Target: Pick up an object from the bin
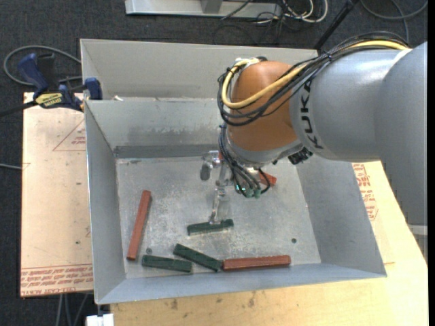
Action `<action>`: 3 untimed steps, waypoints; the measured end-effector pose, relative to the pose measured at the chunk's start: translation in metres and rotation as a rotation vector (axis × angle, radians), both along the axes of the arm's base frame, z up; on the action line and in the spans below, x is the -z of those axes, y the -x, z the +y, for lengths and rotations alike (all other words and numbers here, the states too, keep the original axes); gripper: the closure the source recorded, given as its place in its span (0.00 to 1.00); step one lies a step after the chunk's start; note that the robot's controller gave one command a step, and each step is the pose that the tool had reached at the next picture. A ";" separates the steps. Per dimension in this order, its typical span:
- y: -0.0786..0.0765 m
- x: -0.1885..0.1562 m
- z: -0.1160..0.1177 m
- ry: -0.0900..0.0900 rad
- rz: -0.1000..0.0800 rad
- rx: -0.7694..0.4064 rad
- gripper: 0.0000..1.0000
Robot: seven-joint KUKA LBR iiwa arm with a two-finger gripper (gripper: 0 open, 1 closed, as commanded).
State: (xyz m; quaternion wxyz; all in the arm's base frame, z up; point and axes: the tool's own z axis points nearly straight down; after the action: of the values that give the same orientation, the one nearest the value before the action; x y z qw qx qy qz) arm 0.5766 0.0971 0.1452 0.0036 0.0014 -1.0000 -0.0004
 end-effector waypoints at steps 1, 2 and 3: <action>0.041 0.078 -0.015 0.001 -0.001 0.169 0.00; 0.046 0.045 -0.010 0.000 -0.010 0.345 0.00; 0.058 0.037 -0.001 0.001 -0.006 0.505 0.00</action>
Offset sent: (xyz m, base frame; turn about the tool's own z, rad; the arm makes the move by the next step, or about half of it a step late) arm -0.0392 -0.0152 -0.0752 0.1687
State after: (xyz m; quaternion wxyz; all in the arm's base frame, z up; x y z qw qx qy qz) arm 0.5189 0.0964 0.1081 0.0005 -0.2485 -0.9686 -0.0006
